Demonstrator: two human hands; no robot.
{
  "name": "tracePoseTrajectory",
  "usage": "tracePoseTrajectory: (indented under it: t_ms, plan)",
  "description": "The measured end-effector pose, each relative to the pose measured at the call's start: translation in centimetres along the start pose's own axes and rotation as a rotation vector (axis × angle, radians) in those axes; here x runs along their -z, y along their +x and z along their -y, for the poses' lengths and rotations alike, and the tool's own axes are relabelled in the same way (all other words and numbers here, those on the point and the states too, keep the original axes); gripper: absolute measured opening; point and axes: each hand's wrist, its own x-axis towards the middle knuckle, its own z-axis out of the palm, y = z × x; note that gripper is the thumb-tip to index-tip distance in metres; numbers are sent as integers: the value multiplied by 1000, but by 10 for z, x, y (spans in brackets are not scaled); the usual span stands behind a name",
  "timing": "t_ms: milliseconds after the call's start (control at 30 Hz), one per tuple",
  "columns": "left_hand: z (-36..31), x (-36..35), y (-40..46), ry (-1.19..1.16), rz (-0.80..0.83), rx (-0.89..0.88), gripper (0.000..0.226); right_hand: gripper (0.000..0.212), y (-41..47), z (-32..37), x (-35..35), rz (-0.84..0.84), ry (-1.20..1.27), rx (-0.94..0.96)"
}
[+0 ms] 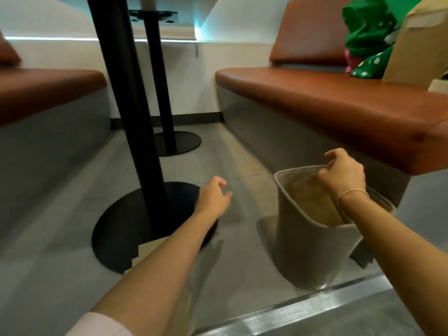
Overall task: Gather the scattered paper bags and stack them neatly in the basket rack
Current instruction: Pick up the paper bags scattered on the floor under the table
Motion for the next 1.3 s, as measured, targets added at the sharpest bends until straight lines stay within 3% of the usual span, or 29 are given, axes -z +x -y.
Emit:
tracePoseTrajectory:
  t_ms: [133,267,467,533,667,833,1033,1200,1300]
  plan:
    - [84,15,-8,256,61,116,33,48,-20,33,-36,7,38,121]
    - [155,32,-14,436,152,346,41,40,-46,72,-82,174,20,292]
    - [224,34,-28,391,236,652,91,41,-91,91,-151,434,-25,434]
    - [233,23,-36,482,261,671,103,42,-100,89,-166,491,-37,438]
    - [244,12,-44,674,249,630,104,45,-106,75,-185,531,-107,442]
    - [249,18,-38,673,251,666,121,47,-110,64,-192,581,-153,393]
    - [252,20,-39,662,292,688,119,46,-119,66,-197,640,-180,419]
    - [243,32,-34,761,288,615,94,45,-123,68,-197,657,-183,424]
    - [228,52,-20,637,315,615,92,48,-125,71,-196,680,-164,419]
